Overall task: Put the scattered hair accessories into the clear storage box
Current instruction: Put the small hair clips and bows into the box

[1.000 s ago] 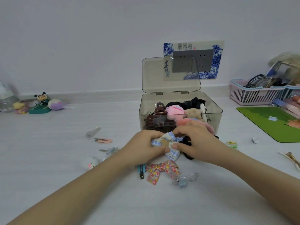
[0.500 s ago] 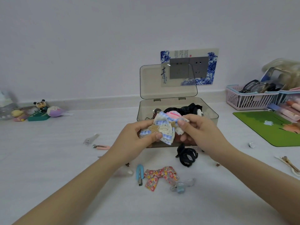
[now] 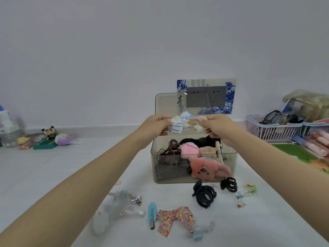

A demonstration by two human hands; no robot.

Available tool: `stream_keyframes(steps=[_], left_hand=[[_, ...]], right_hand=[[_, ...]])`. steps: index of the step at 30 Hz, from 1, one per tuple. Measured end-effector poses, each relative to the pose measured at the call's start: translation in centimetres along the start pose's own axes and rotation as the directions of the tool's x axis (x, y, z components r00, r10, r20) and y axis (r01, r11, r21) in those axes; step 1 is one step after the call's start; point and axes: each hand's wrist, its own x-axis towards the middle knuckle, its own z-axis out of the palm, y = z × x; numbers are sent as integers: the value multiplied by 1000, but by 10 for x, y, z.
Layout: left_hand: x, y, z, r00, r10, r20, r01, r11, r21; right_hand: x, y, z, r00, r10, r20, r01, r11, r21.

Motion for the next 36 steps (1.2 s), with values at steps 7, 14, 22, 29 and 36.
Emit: stream_keyframes(steps=[7, 14, 22, 29, 36], left_hand=[[37, -24, 10, 995, 34, 91, -66, 924, 378], [63, -30, 28, 985, 124, 118, -162, 904, 396], [81, -37, 48, 955, 239, 178, -290, 612, 735], [82, -34, 45, 977, 153, 150, -215, 712, 669], [79, -40, 40, 975, 104, 199, -212, 716, 665]], right_hand=[[48, 17, 9, 998, 51, 45, -30, 924, -382], [70, 23, -2, 999, -42, 33, 54, 760, -648], [78, 43, -5, 990, -115, 76, 135, 705, -696], [73, 42, -4, 935, -334, 115, 311, 621, -720], [71, 44, 0, 907, -179, 381, 416, 512, -751]])
